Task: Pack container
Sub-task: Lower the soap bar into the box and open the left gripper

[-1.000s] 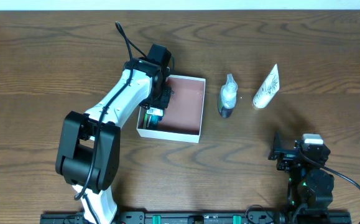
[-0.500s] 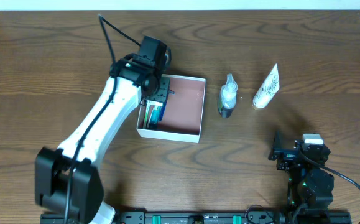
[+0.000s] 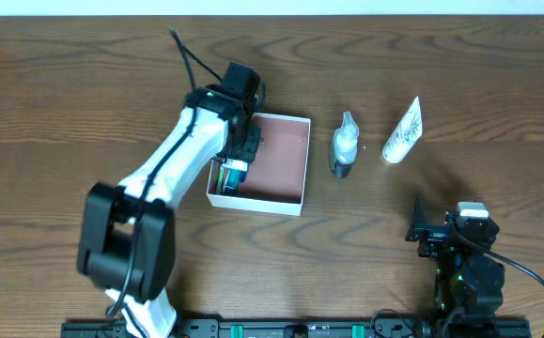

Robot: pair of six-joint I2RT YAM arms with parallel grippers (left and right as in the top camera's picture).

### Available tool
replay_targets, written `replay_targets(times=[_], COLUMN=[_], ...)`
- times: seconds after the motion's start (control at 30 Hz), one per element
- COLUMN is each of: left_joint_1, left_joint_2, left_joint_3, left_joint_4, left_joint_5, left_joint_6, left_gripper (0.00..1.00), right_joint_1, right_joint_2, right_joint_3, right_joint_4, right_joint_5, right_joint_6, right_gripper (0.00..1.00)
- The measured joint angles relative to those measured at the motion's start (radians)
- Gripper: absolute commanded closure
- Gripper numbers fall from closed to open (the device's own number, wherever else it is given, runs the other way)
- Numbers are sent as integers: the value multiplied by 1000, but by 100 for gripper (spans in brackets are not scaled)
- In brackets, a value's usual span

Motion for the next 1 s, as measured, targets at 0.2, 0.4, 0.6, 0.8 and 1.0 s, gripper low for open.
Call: replay_targets(times=[0.2, 0.4, 0.6, 0.8, 1.0], left_joint_1=[0, -2, -1, -1, -1], left_joint_2=[29, 29, 29, -3, -179], left_joint_3=[-2, -2, -2, 7, 27], left_joint_4=[12, 15, 8, -34, -43], left_joint_5=[-11, -23, -21, 27, 76], left_joint_6=[0, -3, -3, -16, -25], left_gripper=[54, 24, 24, 23, 19], right_joint_1=[0, 0, 0, 0, 0], right_joint_2=[0, 0, 0, 0, 0], right_joint_3=[0, 0, 0, 0, 0], right_joint_4=[0, 0, 0, 0, 0], right_joint_5=[0, 0, 0, 0, 0], right_joint_6=[0, 0, 0, 0, 0], right_gripper=[1, 1, 1, 1, 1])
